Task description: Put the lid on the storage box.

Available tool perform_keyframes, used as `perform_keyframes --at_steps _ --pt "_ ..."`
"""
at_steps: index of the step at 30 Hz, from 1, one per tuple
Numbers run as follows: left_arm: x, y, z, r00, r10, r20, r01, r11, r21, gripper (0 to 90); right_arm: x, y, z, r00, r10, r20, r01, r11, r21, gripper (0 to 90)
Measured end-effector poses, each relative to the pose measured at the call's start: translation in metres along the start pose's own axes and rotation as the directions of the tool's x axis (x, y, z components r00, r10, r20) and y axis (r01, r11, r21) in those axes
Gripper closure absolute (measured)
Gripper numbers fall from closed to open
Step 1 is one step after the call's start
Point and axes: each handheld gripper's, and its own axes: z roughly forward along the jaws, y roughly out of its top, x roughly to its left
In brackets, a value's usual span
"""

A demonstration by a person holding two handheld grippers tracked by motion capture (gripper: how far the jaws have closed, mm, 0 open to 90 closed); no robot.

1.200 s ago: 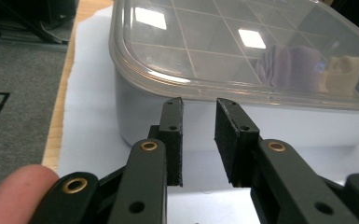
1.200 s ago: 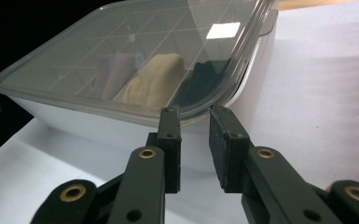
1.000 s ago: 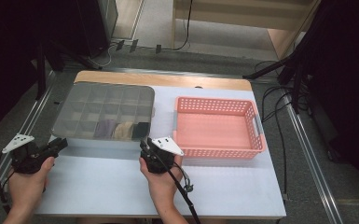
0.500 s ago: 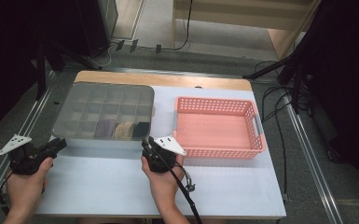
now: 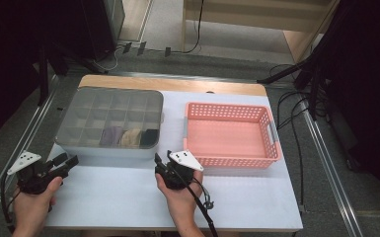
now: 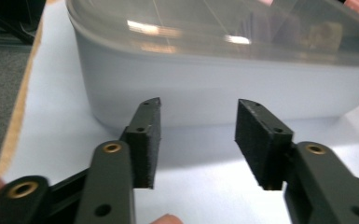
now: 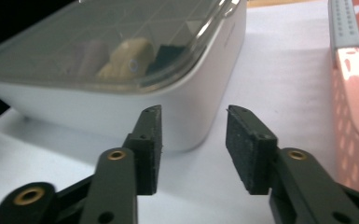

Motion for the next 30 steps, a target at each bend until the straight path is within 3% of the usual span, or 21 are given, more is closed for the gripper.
perform_keyframes --at_steps 4,9,12,14,16,19,22,23,30 --pt "-0.007 -0.011 0.002 0.9994 0.029 -0.02 -0.029 0.9995 -0.013 42.9 -0.003 -0.007 -0.005 0.9982 -0.057 -0.019 0.057 0.998 0.013 47.8" --pt "-0.016 -0.017 0.002 0.9974 0.066 0.03 -0.066 0.9978 0.003 31.2 -0.008 -0.013 -0.012 0.9969 -0.076 -0.02 0.077 0.995 0.059 34.1" --pt "-0.017 -0.02 0.001 0.9973 0.051 0.053 -0.052 0.9987 0.004 27.5 -0.014 -0.017 -0.019 0.994 -0.106 -0.025 0.108 0.992 0.062 28.5" --pt "-0.016 -0.022 0.0 0.997 0.048 0.061 -0.05 0.9983 0.03 25.3 -0.018 -0.019 -0.024 0.993 -0.116 -0.025 0.117 0.991 0.06 26.6" --pt "-0.017 -0.023 0.0 0.9973 0.042 0.06 -0.044 0.9981 0.043 17.3 -0.021 -0.02 -0.027 0.9922 -0.122 -0.025 0.124 0.99 0.061 25.4" --pt "-0.016 -0.026 -0.002 0.9915 0.055 0.118 -0.061 0.9969 0.049 7.5 -0.037 -0.025 -0.038 0.9918 -0.127 0.015 0.126 0.99 0.063 22.5" --pt "-0.017 -0.027 -0.003 0.9881 0.067 0.138 -0.073 0.9968 0.034 1.8 -0.045 -0.027 -0.042 0.9927 -0.116 0.034 0.114 0.992 0.063 22.0" --pt "-0.016 -0.028 -0.003 0.9835 0.082 0.161 -0.088 0.9957 0.031 1.8 -0.058 -0.029 -0.047 0.9935 -0.102 0.051 0.098 0.993 0.068 22.1" --pt "-0.021 -0.031 0.001 0.9855 0.106 0.132 -0.114 0.9919 0.055 1.8 -0.087 -0.033 -0.065 0.9915 -0.093 0.092 0.086 0.994 0.072 21.5"
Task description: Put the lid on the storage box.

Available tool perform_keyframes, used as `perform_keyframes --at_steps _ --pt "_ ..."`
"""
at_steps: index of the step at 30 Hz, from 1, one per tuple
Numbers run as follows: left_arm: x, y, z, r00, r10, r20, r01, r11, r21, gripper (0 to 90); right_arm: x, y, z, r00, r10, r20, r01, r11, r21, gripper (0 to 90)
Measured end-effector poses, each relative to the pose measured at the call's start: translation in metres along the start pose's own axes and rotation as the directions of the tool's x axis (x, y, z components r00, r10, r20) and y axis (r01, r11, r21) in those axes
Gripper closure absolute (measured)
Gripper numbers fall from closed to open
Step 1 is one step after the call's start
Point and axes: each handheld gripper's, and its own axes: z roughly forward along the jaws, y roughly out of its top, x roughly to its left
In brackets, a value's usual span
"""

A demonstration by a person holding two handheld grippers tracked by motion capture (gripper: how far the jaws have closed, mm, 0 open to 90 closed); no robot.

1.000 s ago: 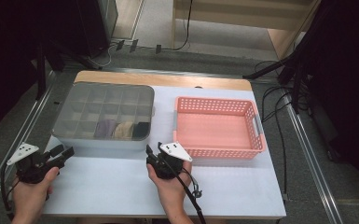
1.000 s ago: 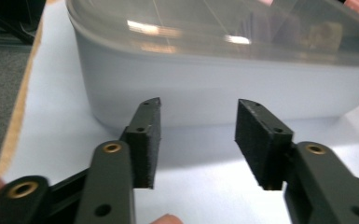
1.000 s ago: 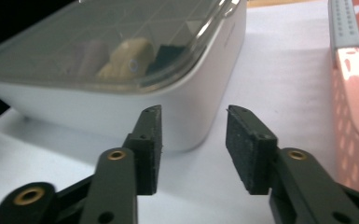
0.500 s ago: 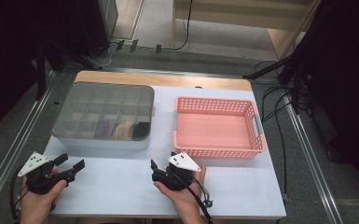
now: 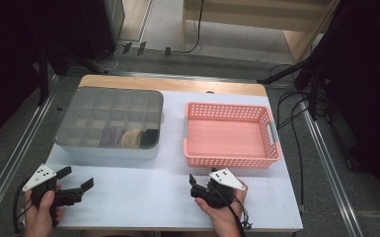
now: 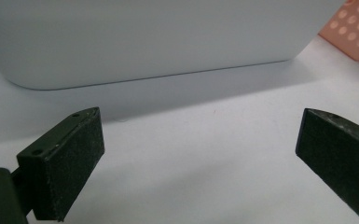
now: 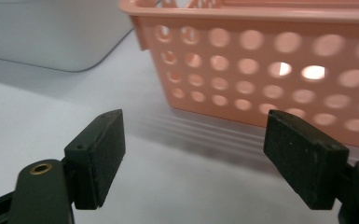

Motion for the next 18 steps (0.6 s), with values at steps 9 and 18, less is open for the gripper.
perform_keyframes --at_steps 9,18 --pt "-0.001 -0.001 0.001 0.9999 0.011 0.0 -0.011 0.9999 -0.001 1.8 -0.036 -0.004 -0.018 0.9994 0.003 0.033 -0.003 1.0 -0.003 20.1" --pt "-0.001 -0.001 0.0 0.9997 0.017 0.014 -0.017 0.9998 -0.008 0.3 -0.067 -0.009 -0.035 0.9979 -0.015 0.063 0.016 1.0 -0.014 18.7"
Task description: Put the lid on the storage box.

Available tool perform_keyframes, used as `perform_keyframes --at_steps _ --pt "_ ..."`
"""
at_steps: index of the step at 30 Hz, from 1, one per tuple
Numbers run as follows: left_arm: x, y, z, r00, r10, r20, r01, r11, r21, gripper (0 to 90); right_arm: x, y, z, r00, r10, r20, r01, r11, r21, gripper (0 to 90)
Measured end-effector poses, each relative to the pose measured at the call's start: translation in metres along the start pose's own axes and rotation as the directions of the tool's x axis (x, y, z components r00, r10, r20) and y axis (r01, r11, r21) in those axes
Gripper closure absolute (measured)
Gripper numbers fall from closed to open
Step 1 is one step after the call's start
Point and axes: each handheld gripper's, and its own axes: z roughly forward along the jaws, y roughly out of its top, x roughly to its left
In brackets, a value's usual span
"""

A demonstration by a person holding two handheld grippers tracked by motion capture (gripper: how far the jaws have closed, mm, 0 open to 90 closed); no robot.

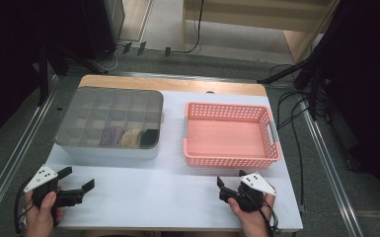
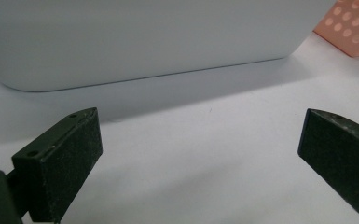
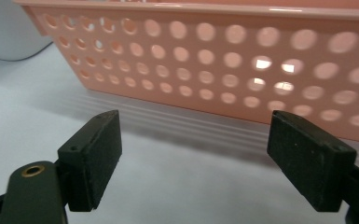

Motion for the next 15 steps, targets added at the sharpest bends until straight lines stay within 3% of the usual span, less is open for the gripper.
perform_keyframes --at_steps 2,3,15 --pt "0.0 0.0 0.0 1.0 0.0 0.002 0.0 1.0 -0.002 0.0 -0.003 0.0 -0.001 1.0 -0.001 -0.003 0.001 1.0 -0.003 18.5" --pt "0.001 0.0 0.0 1.0 -0.001 0.006 0.001 1.0 0.001 0.0 -0.012 -0.002 -0.005 1.0 0.0 0.01 0.0 1.0 -0.006 18.4" --pt "0.001 0.001 0.0 1.0 -0.004 0.006 0.004 1.0 -0.004 0.0 -0.054 -0.013 -0.024 0.9959 0.038 0.082 -0.039 0.999 0.008 18.2"
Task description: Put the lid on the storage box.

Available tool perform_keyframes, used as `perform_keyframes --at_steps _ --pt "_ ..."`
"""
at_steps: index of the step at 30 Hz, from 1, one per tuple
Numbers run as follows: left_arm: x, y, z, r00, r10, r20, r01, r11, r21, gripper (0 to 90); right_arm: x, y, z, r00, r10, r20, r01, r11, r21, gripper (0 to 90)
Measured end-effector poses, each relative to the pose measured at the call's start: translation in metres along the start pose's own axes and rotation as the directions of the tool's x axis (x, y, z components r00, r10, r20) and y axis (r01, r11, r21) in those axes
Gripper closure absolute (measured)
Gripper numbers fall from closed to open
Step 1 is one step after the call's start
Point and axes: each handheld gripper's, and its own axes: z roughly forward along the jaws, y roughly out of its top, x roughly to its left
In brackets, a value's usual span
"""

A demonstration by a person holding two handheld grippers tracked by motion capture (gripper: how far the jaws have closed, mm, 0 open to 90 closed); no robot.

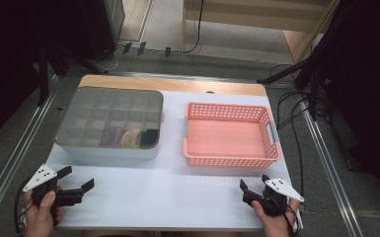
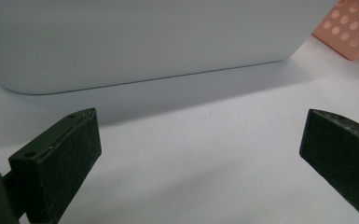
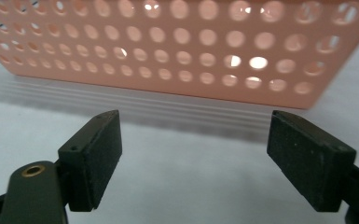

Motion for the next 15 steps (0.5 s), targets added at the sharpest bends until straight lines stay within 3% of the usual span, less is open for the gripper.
perform_keyframes --at_steps 9,13,15 --pt "0.0 0.0 0.0 0.9999 -0.008 0.009 0.008 1.0 0.003 0.0 -0.033 -0.004 -0.011 0.9983 0.045 0.036 -0.045 0.999 -0.006 15.9" --pt "0.0 0.0 0.001 0.9999 0.0 0.015 0.0 0.9999 0.011 0.0 -0.04 -0.005 -0.014 0.9967 0.071 0.039 -0.07 0.997 -0.018 15.9" --pt "0.0 0.0 0.001 0.9999 0.005 0.011 -0.005 0.9999 0.01 0.0 -0.043 -0.006 -0.015 0.9972 0.057 0.048 -0.056 0.998 -0.024 15.7"
